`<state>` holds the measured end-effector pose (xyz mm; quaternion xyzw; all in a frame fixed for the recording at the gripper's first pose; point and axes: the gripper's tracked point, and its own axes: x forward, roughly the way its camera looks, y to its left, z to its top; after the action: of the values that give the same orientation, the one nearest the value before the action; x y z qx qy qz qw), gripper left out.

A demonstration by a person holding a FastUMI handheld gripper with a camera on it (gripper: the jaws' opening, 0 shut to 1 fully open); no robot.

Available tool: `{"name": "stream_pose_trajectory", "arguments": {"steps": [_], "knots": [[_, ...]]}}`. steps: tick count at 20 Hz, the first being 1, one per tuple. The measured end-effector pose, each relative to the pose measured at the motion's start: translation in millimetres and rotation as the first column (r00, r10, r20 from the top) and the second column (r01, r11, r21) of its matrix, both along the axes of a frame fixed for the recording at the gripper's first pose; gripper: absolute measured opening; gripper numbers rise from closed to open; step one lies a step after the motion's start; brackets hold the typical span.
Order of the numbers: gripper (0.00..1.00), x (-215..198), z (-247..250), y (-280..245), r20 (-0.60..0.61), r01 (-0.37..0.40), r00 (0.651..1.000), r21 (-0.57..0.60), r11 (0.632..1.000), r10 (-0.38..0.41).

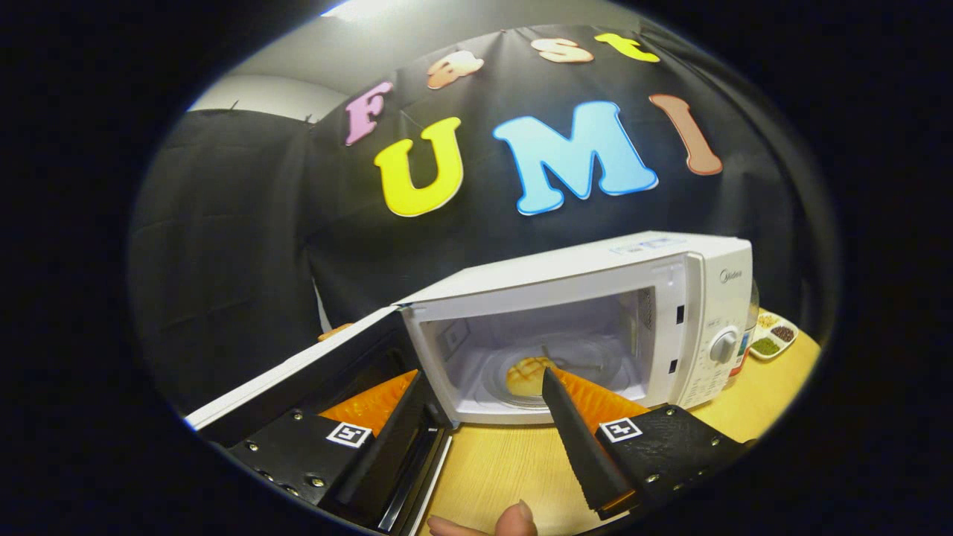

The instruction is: Open the microwave, put the food inside, and close the microwave door.

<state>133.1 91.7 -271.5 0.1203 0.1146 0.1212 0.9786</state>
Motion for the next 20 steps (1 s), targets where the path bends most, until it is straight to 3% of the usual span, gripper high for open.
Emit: {"name": "stream_pose_trajectory", "arguments": {"steps": [5,8,11,15,20], "knots": [[0.96,-100.9,50.7,31.7,0.117,-0.183,0.977,0.019,0.983,0.18],[0.96,-156.3,85.5,55.4,0.237,-0.271,0.936,0.019,0.962,0.259],[0.96,-201.1,111.0,95.0,0.357,-0.377,0.866,0.004,0.926,0.351],[0.96,-229.8,89.3,145.2,0.356,-0.44,0.822,-0.1,0.892,0.445],[0.91,-225.6,39.2,183.8,0.281,-0.437,0.852,-0.084,0.896,0.442]]}}
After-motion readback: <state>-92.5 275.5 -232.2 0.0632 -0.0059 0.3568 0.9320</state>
